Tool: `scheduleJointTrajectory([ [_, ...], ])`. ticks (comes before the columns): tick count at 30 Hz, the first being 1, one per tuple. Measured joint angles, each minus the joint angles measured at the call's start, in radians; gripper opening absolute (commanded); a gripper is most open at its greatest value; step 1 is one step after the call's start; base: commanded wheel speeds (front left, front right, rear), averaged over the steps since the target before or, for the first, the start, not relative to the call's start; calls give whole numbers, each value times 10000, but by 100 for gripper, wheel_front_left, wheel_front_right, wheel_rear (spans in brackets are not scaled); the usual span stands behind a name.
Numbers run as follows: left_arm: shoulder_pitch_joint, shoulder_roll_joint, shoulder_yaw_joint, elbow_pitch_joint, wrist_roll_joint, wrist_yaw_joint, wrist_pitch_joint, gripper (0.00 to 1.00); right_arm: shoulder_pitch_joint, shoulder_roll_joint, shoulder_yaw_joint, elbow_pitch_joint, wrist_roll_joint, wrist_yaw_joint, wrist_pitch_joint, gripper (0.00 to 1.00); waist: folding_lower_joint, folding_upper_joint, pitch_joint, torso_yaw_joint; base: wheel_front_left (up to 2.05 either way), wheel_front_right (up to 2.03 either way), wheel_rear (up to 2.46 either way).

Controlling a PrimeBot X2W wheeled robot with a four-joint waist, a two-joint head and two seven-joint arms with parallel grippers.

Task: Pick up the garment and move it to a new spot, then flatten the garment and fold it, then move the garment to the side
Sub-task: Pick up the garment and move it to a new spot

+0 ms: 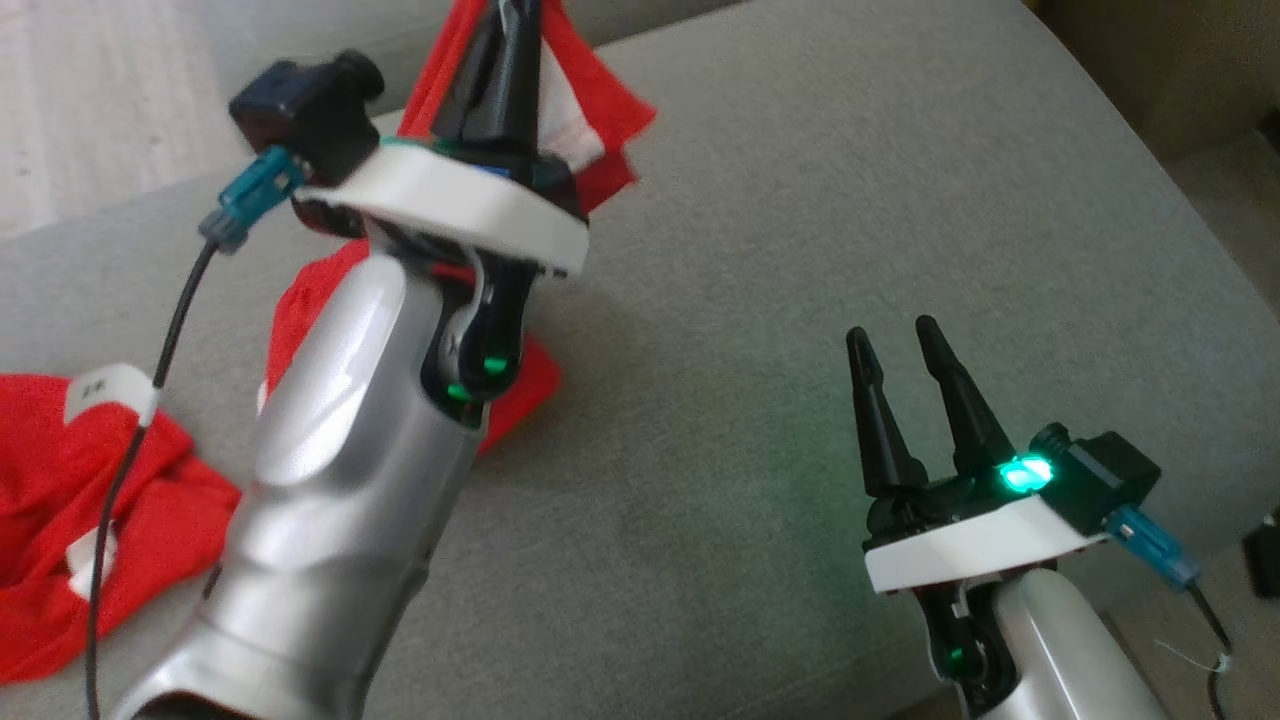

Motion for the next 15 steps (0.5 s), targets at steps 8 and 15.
scheduleJointTrajectory([
  [8, -417, 184, -61, 1555, 522, -117, -1394, 100, 25, -4, -407, -15, -48, 0, 0, 100, 1, 0, 172, 338, 0, 0, 0],
  [15, 933, 1289, -38, 1461, 1060, -401, -2096, 100, 247, -2, -1156, -2, -439, 0, 0, 100, -1, 0, -115, 1452, 0, 0, 0],
])
